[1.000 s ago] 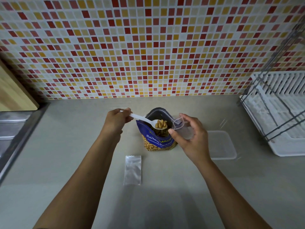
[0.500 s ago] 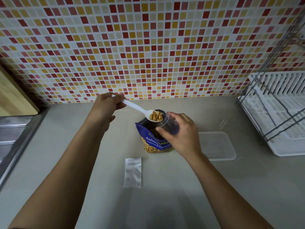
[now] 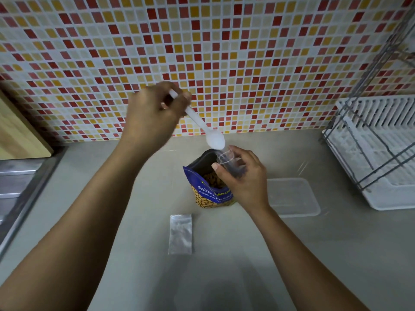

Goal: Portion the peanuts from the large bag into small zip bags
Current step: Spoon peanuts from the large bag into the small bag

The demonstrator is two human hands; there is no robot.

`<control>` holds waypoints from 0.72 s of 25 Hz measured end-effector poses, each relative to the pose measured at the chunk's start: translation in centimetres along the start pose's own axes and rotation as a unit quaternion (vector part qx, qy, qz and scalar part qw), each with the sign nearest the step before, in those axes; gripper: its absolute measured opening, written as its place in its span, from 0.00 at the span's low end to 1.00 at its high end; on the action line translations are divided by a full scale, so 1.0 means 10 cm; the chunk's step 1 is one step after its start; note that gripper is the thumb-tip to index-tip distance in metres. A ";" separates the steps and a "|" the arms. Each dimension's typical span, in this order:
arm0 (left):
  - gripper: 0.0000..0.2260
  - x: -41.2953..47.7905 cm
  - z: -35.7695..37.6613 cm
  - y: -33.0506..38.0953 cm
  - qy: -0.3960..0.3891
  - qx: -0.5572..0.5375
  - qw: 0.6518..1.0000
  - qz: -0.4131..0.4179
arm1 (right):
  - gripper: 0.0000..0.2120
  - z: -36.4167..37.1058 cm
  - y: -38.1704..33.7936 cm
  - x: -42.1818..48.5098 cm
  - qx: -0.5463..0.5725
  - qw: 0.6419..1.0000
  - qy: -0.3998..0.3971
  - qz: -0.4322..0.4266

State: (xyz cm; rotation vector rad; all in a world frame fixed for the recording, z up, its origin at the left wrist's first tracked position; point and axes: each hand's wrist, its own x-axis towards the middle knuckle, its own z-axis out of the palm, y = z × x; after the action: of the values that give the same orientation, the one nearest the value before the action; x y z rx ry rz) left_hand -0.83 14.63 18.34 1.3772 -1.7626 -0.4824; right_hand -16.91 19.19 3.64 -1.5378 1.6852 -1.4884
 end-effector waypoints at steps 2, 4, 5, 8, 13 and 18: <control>0.09 0.05 -0.01 -0.16 0.024 -0.090 0.993 -0.077 | 0.22 -0.04 0.04 -0.02 0.048 0.997 0.019 0.055; 0.09 -0.03 0.16 -0.39 -0.011 -0.035 0.995 -0.097 | 0.23 -0.09 0.07 -0.04 0.109 0.987 0.022 0.115; 0.10 -0.11 0.31 -0.50 -0.046 0.046 0.996 -0.064 | 0.24 -0.11 0.09 -0.05 0.128 0.983 0.014 0.133; 0.13 -0.32 0.73 -0.70 -0.142 0.278 0.949 0.045 | 0.26 -0.12 0.11 -0.09 0.141 0.979 -0.002 0.145; 0.13 -0.30 1.12 -0.73 -0.223 0.308 0.922 -0.066 | 0.24 -0.11 0.16 -0.10 0.148 0.977 -0.016 0.149; 0.12 -0.17 1.15 -0.85 -0.182 0.166 0.949 -0.198 | 0.23 -0.12 0.18 -0.14 0.156 0.976 -0.036 0.148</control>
State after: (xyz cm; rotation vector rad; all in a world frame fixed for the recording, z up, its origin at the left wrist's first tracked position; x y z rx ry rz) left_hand -4.61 11.33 4.88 2.0045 -1.9232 -0.7173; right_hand -18.30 20.58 1.97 -1.1092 1.4777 -1.4394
